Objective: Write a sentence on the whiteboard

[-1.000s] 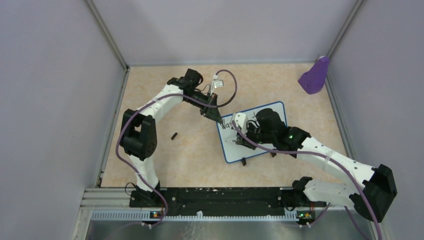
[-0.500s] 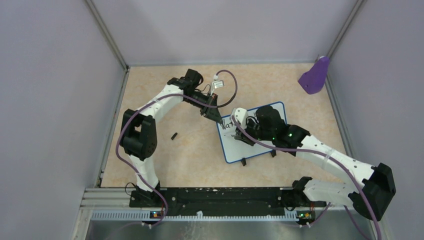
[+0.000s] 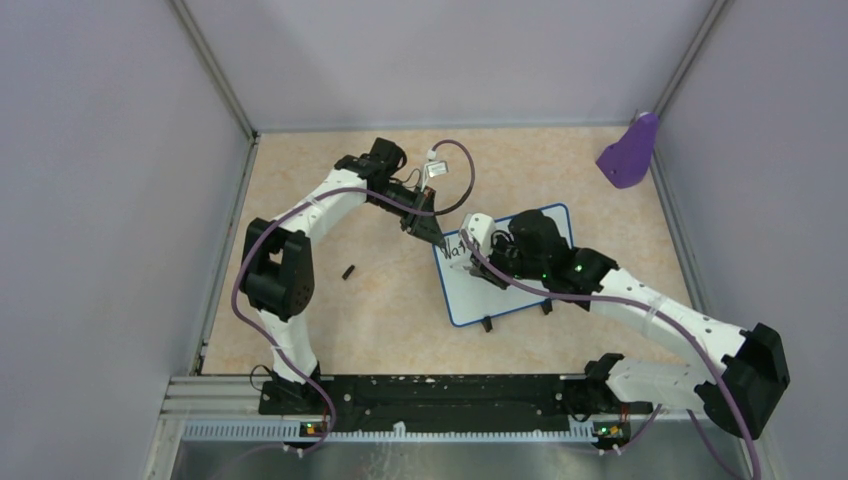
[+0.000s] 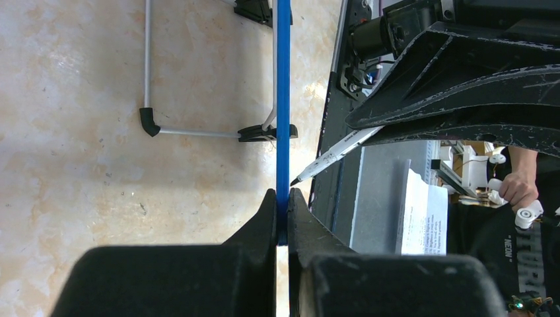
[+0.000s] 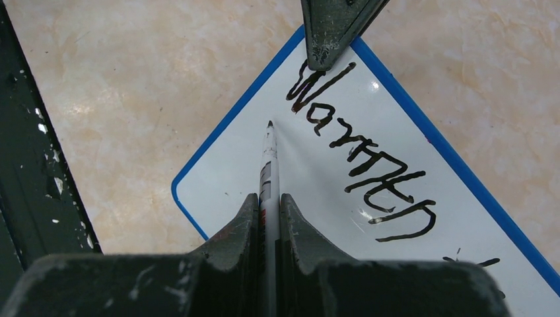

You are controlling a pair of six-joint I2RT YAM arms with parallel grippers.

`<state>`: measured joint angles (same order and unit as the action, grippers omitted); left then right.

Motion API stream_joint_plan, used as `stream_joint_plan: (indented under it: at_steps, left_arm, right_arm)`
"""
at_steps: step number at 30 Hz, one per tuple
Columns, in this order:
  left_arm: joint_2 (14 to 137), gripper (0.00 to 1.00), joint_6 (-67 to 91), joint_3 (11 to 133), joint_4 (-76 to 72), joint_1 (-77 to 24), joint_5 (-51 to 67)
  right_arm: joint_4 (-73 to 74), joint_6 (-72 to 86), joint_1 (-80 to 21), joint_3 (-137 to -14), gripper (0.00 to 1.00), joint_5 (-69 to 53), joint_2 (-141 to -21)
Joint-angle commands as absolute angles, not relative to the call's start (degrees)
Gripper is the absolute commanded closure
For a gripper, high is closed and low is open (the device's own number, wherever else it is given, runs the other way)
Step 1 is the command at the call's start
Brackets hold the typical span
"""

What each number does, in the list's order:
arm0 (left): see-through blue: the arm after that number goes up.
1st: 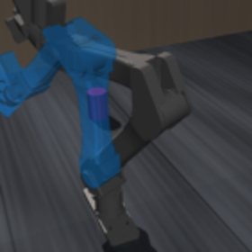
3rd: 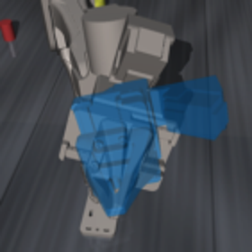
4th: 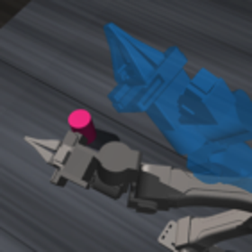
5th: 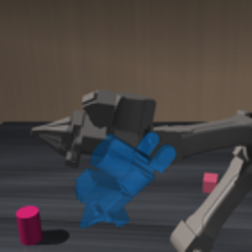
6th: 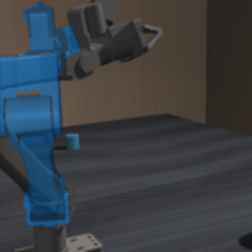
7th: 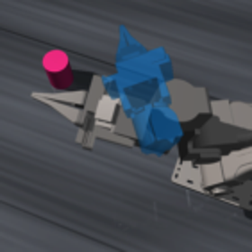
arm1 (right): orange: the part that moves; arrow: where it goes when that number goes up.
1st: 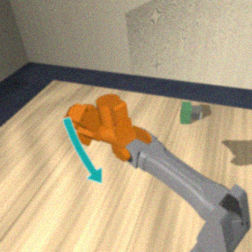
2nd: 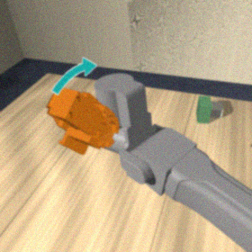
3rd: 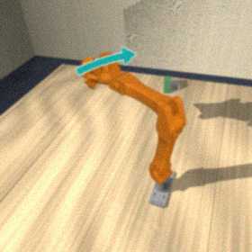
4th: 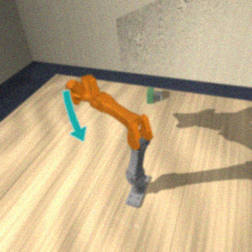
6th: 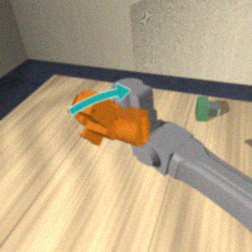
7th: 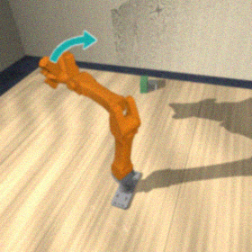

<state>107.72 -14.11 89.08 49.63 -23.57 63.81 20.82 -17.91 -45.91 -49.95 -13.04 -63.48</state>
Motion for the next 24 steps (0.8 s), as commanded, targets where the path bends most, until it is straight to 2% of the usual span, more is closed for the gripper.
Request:
stream_joint_plan:
  at_steps: [1,24]
  left_arm:
    - [106.9,1.0,-15.6,90.4,49.9,-23.2,62.1]
    - [106.7,1.0,-15.8,90.6,50.0,-23.2,61.9]
  right_arm:
    - [19.3,-18.2,-46.4,-52.8,1.0,-11.7,-64.5]
    - [22.7,-20.8,-47.3,-53.1,1.0,-14.2,-67.1]
